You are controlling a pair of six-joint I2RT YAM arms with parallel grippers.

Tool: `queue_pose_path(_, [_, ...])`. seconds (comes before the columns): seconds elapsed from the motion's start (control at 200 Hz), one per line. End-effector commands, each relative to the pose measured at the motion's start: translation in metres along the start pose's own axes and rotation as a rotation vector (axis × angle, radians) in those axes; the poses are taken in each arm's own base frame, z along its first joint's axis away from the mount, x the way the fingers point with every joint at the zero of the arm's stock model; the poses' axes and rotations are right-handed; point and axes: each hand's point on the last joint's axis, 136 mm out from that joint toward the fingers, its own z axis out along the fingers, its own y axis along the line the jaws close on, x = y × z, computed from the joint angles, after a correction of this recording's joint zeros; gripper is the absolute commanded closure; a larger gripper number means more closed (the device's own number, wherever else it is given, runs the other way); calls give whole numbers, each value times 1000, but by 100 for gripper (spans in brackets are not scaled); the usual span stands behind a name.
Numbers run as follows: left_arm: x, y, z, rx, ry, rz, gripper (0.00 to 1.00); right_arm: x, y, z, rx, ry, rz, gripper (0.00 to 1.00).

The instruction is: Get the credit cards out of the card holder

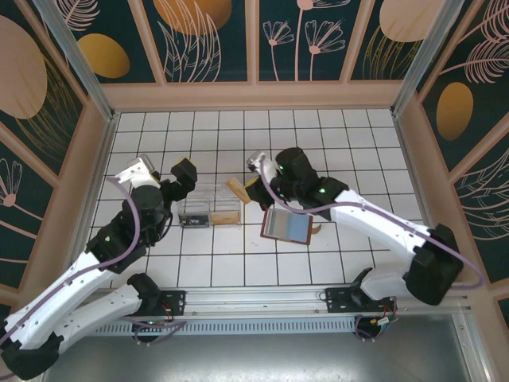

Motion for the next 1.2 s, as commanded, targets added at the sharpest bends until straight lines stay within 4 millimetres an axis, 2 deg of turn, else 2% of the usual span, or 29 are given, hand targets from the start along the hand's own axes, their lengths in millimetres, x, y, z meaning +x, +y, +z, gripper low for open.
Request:
queue_pose_path(0.0, [6,24,-3,-74,-4,80,1,5,3,16,17,115,-237,100])
queue_pose_path(0.185, [4,37,-12,-84,-23,69,1,19,15,57,8,281,-461,100])
queue_pose_path(0.315, [1,41,-18,-75,-39,62,1,20,29,70,-25,289,-540,100])
queue_pose_path(0.53, [1,47,-22,-80,-42,67,1,46,38,90,-41,377,-645,100])
queue_pose_path(0.711, [-1,52,-26,-85,-53,58,1,67,40,95,-49,425,-676,100])
queue_pose_path(0.956, [0,54,-27,-88,-53,51,1,77,41,97,-57,434,-684,100])
queue_pose_path(1.196, [3,56,-26,-95,-46,53,1,96,30,104,-21,479,-703,100])
